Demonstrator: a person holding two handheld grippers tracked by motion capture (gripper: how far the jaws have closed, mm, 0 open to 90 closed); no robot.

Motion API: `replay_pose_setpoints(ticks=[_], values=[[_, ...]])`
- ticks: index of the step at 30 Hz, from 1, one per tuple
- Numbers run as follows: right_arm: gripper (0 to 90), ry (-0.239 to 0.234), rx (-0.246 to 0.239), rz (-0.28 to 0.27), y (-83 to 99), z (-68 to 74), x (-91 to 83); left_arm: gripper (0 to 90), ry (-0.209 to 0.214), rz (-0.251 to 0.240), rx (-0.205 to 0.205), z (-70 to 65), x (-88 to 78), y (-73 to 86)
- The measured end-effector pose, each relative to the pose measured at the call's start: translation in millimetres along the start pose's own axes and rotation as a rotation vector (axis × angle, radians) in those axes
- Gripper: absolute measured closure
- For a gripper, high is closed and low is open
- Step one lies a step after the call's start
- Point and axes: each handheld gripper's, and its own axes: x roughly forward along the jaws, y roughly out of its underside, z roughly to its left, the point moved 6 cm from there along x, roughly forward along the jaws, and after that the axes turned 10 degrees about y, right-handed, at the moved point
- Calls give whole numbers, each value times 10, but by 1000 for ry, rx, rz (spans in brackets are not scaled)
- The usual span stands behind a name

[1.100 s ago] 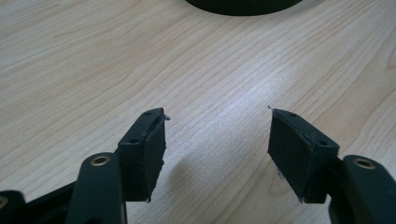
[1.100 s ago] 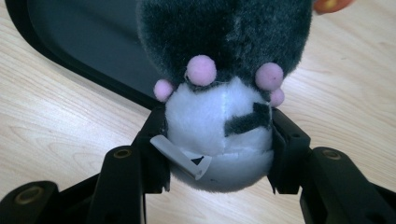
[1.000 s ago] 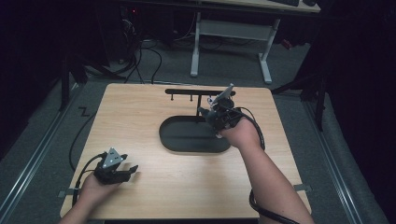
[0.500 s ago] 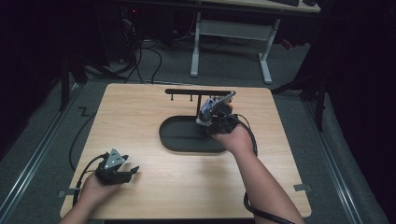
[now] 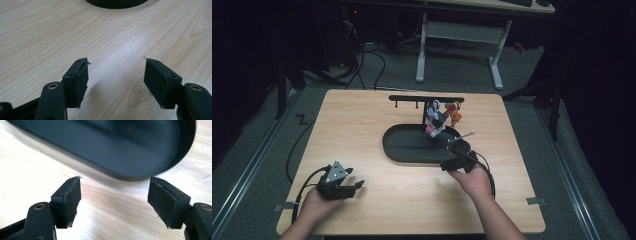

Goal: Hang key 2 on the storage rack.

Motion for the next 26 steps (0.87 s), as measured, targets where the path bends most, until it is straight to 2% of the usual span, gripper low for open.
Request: replay_pose_setpoints(ticks=[6, 11, 16, 18, 20, 22, 26], values=[[267, -9, -23, -109, 330, 131, 93, 379, 26, -13, -5, -71, 0, -22], [241, -34, 18, -206, 571, 216, 110, 382, 41, -33, -9, -125, -3, -45], [220, -27, 44, -305, 782, 263, 82, 382, 53, -35, -6, -177, 28, -51], [213, -46, 49, -307, 798, 273, 25, 381, 57, -30, -3, -196, 49, -53], [215, -39, 57, -323, 804, 251, -17, 379, 57, -23, 5, -211, 63, -52], [215, -48, 74, -325, 817, 225, -19, 378, 56, -22, 7, -216, 66, -54], [215, -43, 78, -325, 824, 199, -12, 375, 56, -23, 7, -207, 48, -56]])
